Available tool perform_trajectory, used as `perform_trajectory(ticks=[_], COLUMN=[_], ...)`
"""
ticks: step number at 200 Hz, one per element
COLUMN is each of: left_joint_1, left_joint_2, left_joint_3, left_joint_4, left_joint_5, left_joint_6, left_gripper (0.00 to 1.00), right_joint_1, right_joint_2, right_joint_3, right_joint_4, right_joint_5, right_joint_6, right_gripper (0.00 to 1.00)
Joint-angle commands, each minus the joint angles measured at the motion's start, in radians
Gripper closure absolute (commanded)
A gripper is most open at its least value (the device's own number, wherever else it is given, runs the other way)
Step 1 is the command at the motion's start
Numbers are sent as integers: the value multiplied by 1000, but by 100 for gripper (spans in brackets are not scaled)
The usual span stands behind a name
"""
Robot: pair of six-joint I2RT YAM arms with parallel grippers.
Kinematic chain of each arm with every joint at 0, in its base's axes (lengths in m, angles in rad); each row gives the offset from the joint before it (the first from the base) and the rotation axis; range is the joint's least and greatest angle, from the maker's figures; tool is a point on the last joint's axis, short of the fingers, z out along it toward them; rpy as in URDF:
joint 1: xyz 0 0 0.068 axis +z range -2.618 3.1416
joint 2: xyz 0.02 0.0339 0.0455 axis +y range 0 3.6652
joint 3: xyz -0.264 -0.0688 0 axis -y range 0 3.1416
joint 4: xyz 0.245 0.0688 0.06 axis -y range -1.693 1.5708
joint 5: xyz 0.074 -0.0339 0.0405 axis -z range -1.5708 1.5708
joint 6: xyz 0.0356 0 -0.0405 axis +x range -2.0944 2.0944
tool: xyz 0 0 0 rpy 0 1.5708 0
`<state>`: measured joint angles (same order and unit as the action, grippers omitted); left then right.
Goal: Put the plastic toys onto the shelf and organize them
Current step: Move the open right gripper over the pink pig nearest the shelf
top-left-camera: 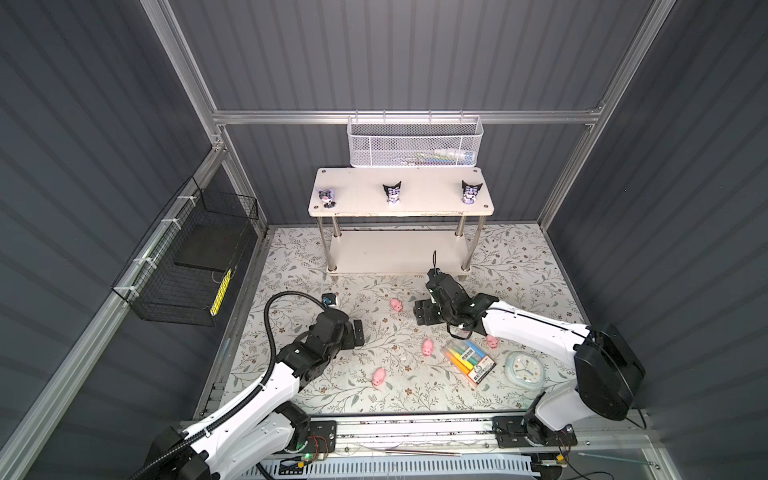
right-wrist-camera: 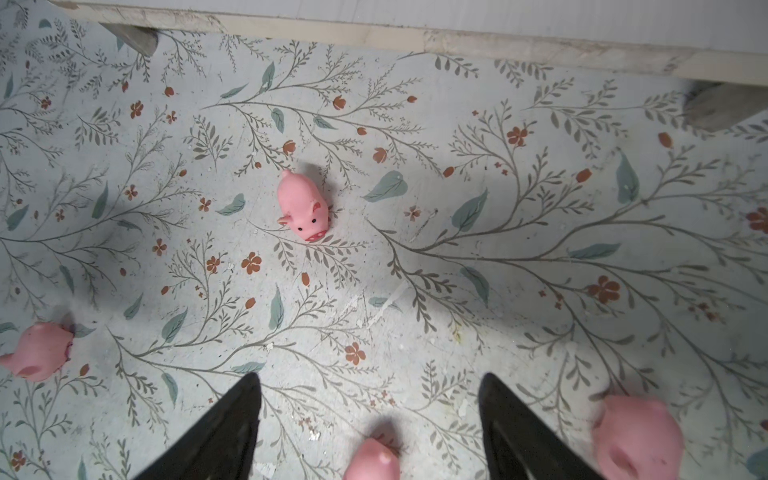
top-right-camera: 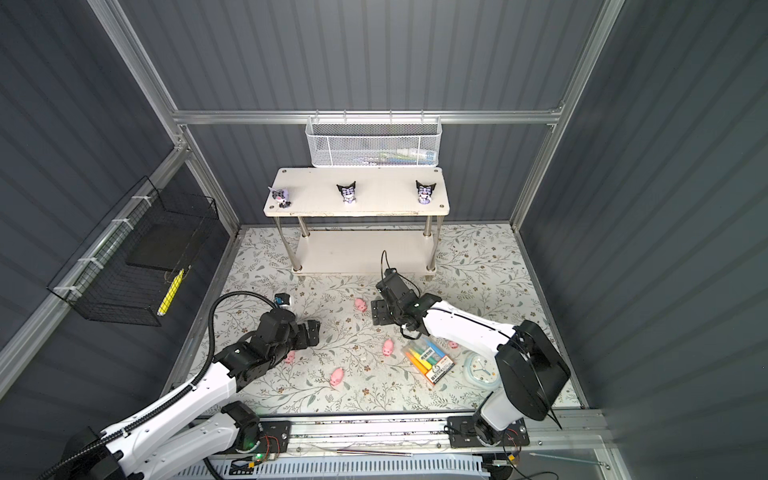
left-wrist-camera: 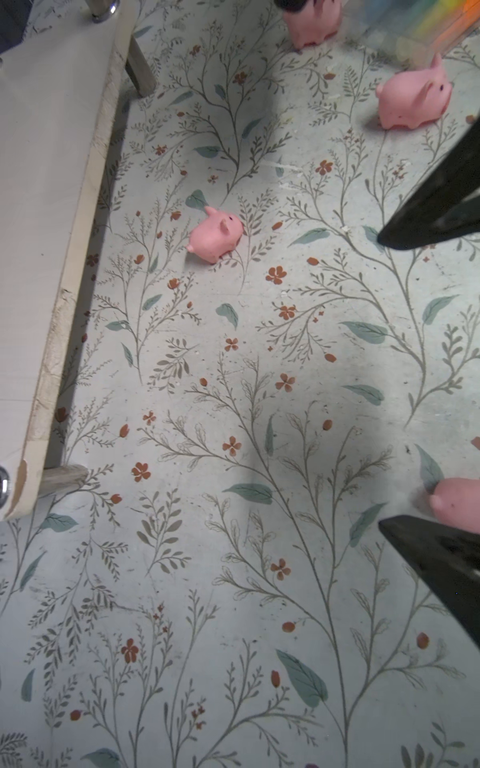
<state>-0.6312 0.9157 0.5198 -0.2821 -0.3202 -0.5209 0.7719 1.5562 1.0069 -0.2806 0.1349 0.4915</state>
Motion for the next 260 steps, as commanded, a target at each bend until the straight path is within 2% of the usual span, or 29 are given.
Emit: perform_trajectory(ticks=[1, 72, 147, 260], left_joint_1=[1, 2, 1, 1], left_joint_2=[8, -16, -93, -101], left_joint_3=[25, 23, 2, -4], left_joint_4=[30, 22, -53, -69], left_joint_5=[-23, -47, -70, -93], left_joint_6=[51, 68, 41, 39], left_gripper=[0, 0, 0, 0], right_joint_1=[7, 33, 35, 35], right_joint_2=[36, 167, 260, 409], right_joint_3=[36, 99, 143, 254], right_joint_4=[34, 72, 127, 146], right_joint_5=[-4, -4, -25, -46], right_joint_6=[-54, -141, -171, -237], right_gripper=[20, 22, 25, 40])
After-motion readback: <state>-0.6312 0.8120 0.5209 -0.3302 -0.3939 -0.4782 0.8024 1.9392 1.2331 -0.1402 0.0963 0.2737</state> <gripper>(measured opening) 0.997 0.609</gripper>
